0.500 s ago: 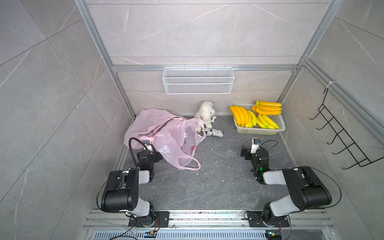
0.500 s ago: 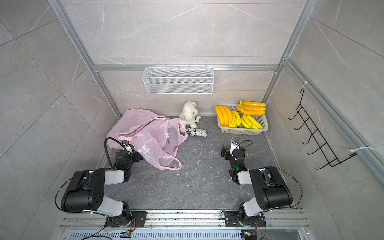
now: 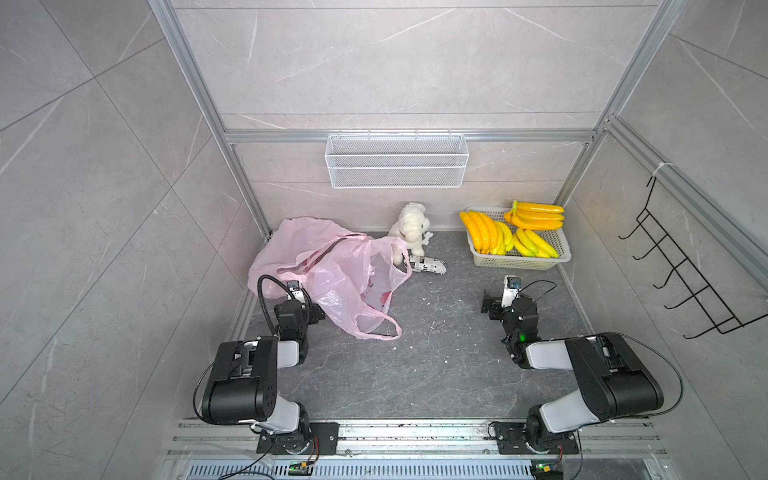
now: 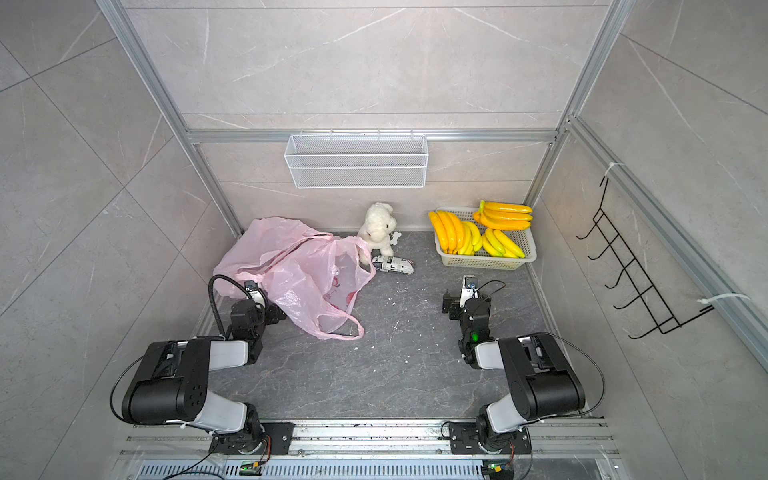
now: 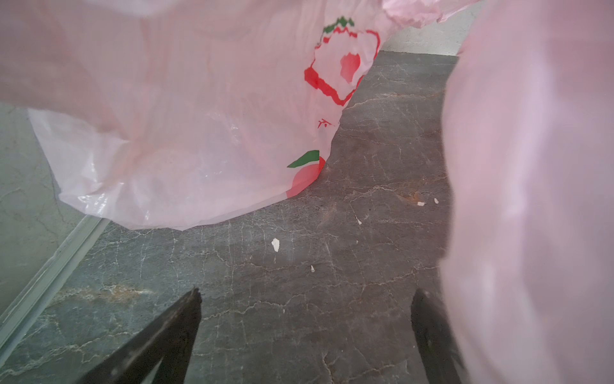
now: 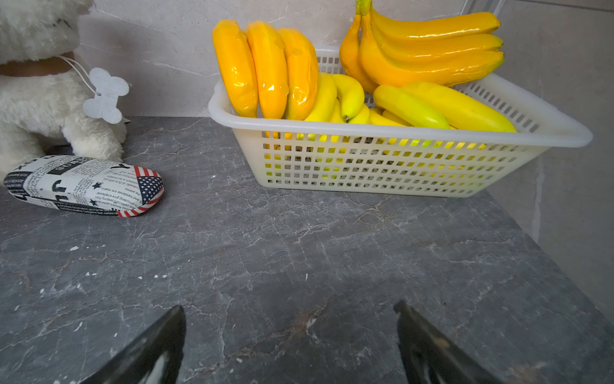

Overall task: Place the banana into a plastic bag & tie a knot
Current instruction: Open the plastic bag at the center of the board.

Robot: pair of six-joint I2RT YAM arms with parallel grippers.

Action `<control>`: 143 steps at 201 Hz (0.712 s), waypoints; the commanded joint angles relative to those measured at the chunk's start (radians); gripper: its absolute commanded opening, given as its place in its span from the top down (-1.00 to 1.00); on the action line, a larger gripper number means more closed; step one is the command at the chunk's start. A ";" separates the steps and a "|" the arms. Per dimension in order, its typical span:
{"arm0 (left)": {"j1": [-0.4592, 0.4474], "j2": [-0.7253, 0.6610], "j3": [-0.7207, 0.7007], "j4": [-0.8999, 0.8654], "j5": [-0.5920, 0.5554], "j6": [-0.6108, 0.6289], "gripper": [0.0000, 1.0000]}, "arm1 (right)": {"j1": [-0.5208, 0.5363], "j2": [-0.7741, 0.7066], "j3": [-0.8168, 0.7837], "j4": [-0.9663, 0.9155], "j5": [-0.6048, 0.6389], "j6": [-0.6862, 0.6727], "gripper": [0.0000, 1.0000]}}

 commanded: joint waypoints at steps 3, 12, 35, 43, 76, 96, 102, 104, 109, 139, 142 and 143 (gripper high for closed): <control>0.001 0.003 -0.002 0.054 -0.011 -0.009 -1.00 | -0.001 0.009 -0.005 0.003 0.014 -0.002 -0.99; 0.001 0.003 -0.002 0.054 -0.012 -0.009 -1.00 | -0.001 0.009 -0.004 0.002 0.013 -0.002 -0.99; 0.001 0.003 -0.002 0.056 -0.011 -0.010 -1.00 | -0.001 0.008 -0.004 0.002 0.014 -0.003 -0.98; 0.001 0.002 -0.004 0.056 -0.012 -0.010 -1.00 | -0.001 0.009 -0.004 0.003 0.014 -0.002 -0.98; -0.010 -0.032 -0.019 0.060 -0.034 -0.001 -1.00 | -0.001 0.009 -0.006 0.003 0.013 -0.002 -0.98; -0.047 -0.147 -0.051 0.022 -0.095 0.013 -1.00 | -0.001 0.003 -0.023 0.033 -0.011 -0.012 -0.98; -0.063 -0.186 -0.049 -0.032 -0.124 0.006 -1.00 | -0.001 -0.003 -0.037 0.054 -0.044 -0.027 -0.99; -0.068 -0.203 -0.048 -0.054 -0.137 0.000 -1.00 | -0.001 -0.006 -0.043 0.060 -0.057 -0.031 -0.98; -0.077 -0.244 -0.040 -0.111 -0.163 -0.012 -1.00 | 0.002 -0.021 -0.053 0.071 -0.083 -0.045 -0.99; -0.143 -0.498 -0.034 -0.356 -0.277 -0.101 -1.00 | 0.045 -0.212 -0.112 0.021 -0.031 -0.078 -0.98; -0.146 -0.525 -0.032 -0.371 -0.288 -0.111 -1.00 | 0.054 -0.239 -0.112 0.000 -0.023 -0.083 -0.98; -0.148 -0.532 -0.031 -0.384 -0.296 -0.116 -0.99 | 0.057 -0.246 -0.112 -0.008 -0.019 -0.084 -0.98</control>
